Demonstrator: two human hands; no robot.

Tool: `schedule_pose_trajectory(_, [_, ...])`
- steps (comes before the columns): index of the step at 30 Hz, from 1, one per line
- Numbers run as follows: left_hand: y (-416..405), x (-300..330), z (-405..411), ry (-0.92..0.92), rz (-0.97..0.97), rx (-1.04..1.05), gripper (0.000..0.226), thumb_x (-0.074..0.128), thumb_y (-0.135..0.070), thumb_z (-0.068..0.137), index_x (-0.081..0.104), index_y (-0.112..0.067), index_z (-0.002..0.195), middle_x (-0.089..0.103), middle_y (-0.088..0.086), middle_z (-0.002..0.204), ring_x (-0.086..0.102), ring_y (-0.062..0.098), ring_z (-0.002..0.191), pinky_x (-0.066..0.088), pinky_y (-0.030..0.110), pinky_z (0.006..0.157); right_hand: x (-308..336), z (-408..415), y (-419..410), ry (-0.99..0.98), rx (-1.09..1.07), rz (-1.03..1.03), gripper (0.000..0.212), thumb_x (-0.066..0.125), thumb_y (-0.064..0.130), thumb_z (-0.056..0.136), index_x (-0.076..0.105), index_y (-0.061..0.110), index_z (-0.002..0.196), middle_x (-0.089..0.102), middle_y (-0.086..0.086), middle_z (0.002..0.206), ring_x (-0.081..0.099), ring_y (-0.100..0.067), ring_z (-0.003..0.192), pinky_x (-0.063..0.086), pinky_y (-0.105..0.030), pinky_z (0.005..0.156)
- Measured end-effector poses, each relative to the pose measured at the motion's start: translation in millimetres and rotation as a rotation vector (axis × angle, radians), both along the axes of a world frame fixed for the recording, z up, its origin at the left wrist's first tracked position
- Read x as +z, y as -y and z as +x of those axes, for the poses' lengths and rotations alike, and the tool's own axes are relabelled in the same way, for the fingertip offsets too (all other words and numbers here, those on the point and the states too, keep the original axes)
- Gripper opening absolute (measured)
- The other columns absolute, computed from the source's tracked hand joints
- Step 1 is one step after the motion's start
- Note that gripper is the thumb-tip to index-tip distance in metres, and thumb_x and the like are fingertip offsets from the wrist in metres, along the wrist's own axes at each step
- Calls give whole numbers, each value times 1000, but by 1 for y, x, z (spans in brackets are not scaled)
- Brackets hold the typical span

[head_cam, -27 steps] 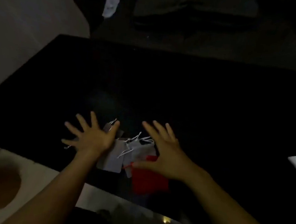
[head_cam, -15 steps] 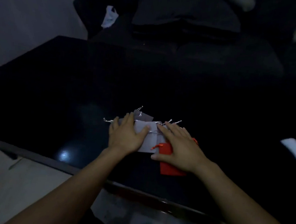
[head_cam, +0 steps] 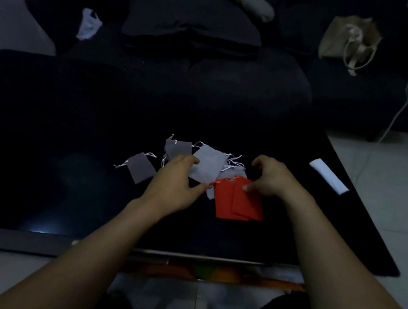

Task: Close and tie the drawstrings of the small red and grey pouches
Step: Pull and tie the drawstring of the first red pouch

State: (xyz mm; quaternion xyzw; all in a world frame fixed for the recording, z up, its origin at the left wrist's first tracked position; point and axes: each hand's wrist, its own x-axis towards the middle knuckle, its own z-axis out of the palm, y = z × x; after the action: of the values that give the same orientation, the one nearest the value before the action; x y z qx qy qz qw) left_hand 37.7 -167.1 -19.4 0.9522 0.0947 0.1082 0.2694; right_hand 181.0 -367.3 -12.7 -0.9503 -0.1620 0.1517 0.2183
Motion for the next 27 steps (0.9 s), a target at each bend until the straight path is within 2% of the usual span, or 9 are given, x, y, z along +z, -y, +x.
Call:
schedule_pose_trajectory(2, [0,0,10,-78,-19,-7,54,71,-47,82,58,-19,126,63,0,119,61,15,98,51,30,83,-3,11,8,-81,21,-43,59,93,23,63,68,16,117,68,-5,108,65,-22,103,51,-30,91])
schedule_pose_trajectory(4, [-3,8,23,-117,-101,27,45,71,-47,82,63,-20,117,67,-3,103,62,11,86,51,27,78,-4,15,8,-154,75,2,32,92,18,65,74,14,92,71,-3,89,66,-18,87,54,-32,84])
schedule_pose_trajectory(7, [-1,19,42,-184,-168,57,46,71,-52,81,63,-21,114,65,-3,105,62,13,95,51,29,84,8,19,10,-157,139,109,16,87,10,71,72,14,75,72,-6,77,65,-14,74,55,-32,79])
schedule_pose_trajectory(11, [7,37,61,-162,-333,-36,59,74,-57,75,58,-28,123,60,-11,114,60,8,103,51,26,87,42,14,15,-72,132,361,14,83,8,75,71,7,82,72,-8,78,66,-11,69,53,-21,65])
schedule_pose_trajectory(14, [10,45,59,-167,-640,-206,51,74,-35,84,55,-26,130,64,-7,117,69,9,97,58,26,83,60,0,0,-76,162,630,13,80,6,76,70,5,84,67,-6,73,61,-8,64,50,-16,59])
schedule_pose_trajectory(17, [7,55,54,-4,-880,-221,29,65,-13,91,64,-11,120,70,5,97,69,14,79,59,23,63,69,-9,-23,-97,115,871,9,77,6,80,70,9,85,66,-3,73,61,-6,63,47,-15,55])
schedule_pose_trajectory(22, [-9,64,43,156,-1103,-29,19,57,-10,97,68,2,104,66,4,69,64,4,57,54,15,53,72,-13,-41,-206,67,985,19,69,5,88,73,3,106,73,-10,89,68,-12,78,55,-20,68])
schedule_pose_trajectory(25, [-16,66,33,165,-1130,15,21,55,-13,98,69,2,103,70,7,71,68,7,59,56,16,56,67,-17,-42,-217,50,966,16,67,4,90,73,0,104,73,-18,88,66,-16,73,56,-22,67])
schedule_pose_trajectory(27, [-22,67,29,152,-1107,23,22,55,-14,98,70,1,100,72,10,75,71,10,63,56,18,57,64,-20,-40,-206,31,931,10,66,5,91,75,2,93,70,-12,75,62,-12,62,53,-21,60])
